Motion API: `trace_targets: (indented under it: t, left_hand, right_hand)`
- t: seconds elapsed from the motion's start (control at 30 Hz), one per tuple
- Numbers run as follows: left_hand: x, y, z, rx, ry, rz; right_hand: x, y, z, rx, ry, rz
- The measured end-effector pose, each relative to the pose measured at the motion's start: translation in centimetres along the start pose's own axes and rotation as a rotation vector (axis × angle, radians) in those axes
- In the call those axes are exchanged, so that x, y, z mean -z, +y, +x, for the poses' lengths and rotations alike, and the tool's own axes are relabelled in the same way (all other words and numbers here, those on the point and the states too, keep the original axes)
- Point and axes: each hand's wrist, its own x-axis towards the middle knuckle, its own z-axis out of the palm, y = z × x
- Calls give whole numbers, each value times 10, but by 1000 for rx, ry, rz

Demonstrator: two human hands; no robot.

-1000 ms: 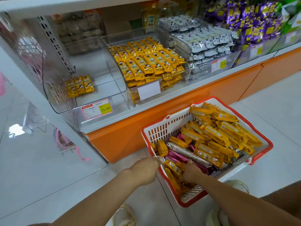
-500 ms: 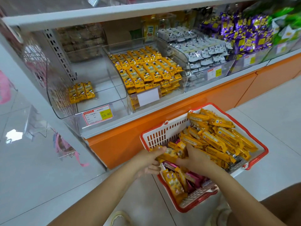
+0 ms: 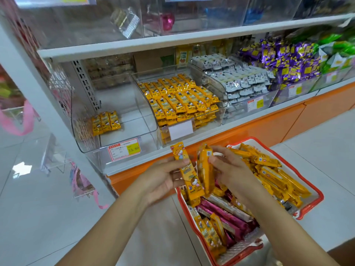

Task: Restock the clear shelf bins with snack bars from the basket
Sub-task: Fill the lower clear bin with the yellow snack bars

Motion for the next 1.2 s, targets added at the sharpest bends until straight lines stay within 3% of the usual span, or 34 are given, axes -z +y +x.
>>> trace_targets:
  t: [0.1, 0.23, 0.33, 0.47, 0.57, 0.73, 0.83, 0.93, 1.07, 1.13, 1.2]
  left_hand:
    - [0, 0, 1, -35, 24, 38]
    - [2, 3, 0, -96, 67, 64]
    - [6, 8, -3, -112, 58, 64]
    - [6, 14, -5, -159, 79, -5]
    - [9, 25, -7, -253, 166, -58]
    - [29, 54, -9, -391, 358, -35]
    - [43, 69, -10, -478, 394, 34]
    - [67, 84, -11, -564, 545, 278]
    - [102, 83, -20, -575, 852, 1292]
    - [111, 79, -22, -493, 822, 1494]
    - [115, 77, -22, -458, 772, 1515]
  right_hand:
    - [-18, -4, 4, -118, 40, 226]
    - [-40, -4, 0, -18, -20, 5]
    - [-43, -11, 3, 53, -37, 1]
    - [-54, -20, 15, 129, 60, -68]
    - [-70, -28, 21, 293, 52, -288]
    - [-105, -46, 27, 449, -118, -985]
    - [-130, -57, 41, 596, -101, -1143]
    - [-155, -72, 73, 622, -83, -1130]
    - [-194, -83, 142, 445, -72, -1292]
    - [-214, -76, 176, 353, -75, -1367]
    - [-231, -63, 202, 269, -86, -1433]
